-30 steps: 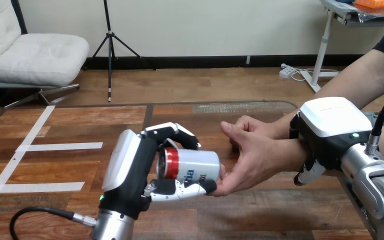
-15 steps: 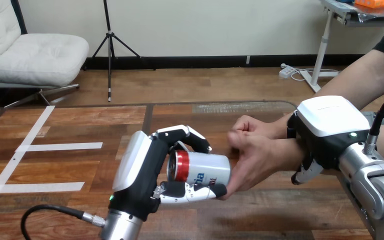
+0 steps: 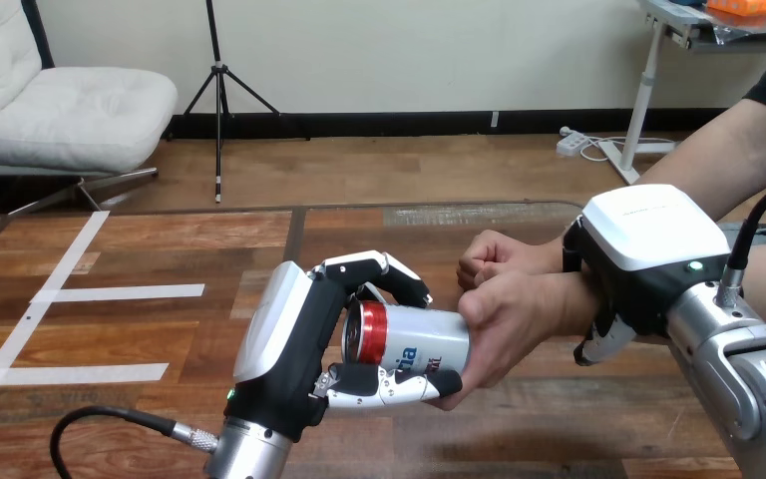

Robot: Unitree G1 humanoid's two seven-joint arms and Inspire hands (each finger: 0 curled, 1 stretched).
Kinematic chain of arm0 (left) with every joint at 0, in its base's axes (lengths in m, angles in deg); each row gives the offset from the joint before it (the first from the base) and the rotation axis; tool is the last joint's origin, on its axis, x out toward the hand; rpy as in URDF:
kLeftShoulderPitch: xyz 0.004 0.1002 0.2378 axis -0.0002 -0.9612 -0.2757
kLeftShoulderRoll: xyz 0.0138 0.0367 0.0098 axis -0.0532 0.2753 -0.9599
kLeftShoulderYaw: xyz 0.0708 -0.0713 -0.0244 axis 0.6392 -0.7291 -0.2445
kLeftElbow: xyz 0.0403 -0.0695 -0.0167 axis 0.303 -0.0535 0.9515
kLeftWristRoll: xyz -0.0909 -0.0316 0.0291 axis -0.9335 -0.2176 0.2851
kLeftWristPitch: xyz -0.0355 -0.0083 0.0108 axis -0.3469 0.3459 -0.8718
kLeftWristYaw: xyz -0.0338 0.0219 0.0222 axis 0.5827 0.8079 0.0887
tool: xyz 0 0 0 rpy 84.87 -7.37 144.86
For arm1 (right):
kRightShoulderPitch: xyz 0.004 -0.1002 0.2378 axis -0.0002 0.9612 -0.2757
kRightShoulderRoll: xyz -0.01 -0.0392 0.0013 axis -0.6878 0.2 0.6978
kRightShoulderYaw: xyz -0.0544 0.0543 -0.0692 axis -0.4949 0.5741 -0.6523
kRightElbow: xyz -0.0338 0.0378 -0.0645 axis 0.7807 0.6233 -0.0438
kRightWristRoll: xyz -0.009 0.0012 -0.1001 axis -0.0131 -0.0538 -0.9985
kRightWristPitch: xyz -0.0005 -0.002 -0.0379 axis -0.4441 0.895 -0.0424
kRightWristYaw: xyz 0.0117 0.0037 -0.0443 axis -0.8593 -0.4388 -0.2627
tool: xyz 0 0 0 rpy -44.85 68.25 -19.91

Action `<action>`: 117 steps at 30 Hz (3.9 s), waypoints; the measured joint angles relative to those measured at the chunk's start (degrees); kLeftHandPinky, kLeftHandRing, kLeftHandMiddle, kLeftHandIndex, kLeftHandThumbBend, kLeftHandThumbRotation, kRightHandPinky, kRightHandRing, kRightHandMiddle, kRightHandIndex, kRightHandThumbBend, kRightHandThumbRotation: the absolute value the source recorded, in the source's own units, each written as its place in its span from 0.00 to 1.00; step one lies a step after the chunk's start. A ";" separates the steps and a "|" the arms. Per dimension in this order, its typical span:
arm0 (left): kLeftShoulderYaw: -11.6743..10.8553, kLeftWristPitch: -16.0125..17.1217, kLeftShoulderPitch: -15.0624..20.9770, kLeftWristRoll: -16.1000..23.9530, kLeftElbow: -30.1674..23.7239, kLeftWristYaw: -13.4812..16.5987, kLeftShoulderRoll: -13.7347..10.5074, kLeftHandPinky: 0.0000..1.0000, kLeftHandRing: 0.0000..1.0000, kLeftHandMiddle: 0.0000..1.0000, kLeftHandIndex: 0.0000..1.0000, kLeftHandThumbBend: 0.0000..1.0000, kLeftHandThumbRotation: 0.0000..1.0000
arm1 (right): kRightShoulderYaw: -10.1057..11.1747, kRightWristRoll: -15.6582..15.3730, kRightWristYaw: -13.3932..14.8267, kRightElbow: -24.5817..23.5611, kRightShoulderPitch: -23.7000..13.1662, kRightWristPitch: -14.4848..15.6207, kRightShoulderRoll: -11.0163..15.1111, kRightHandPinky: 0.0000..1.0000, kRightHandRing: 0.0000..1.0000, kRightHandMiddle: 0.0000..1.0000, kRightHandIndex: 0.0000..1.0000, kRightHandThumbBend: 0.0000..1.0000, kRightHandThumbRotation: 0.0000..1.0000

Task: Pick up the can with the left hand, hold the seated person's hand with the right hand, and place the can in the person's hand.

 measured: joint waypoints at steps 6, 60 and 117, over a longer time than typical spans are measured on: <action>0.07 0.01 0.00 0.05 0.00 0.09 0.00 0.29 0.35 0.41 0.44 0.73 0.00 | 0.00 -0.48 -0.46 -0.74 0.00 -0.35 -0.54 0.18 0.25 0.35 0.45 0.89 0.00; -0.02 -0.36 -0.02 0.01 -0.02 0.50 -0.05 0.29 0.36 0.42 0.44 0.71 0.00 | -1.36 -2.87 -3.24 -2.12 -1.28 -2.14 -3.45 0.28 0.34 0.42 0.50 0.90 0.00; 1.20 -9.77 0.19 7.67 -6.27 -3.99 -1.31 0.65 0.94 0.98 0.97 0.91 0.00 | -2.26 -4.05 -6.11 -3.95 -1.90 -3.58 -5.29 0.62 0.68 0.73 0.72 0.96 0.00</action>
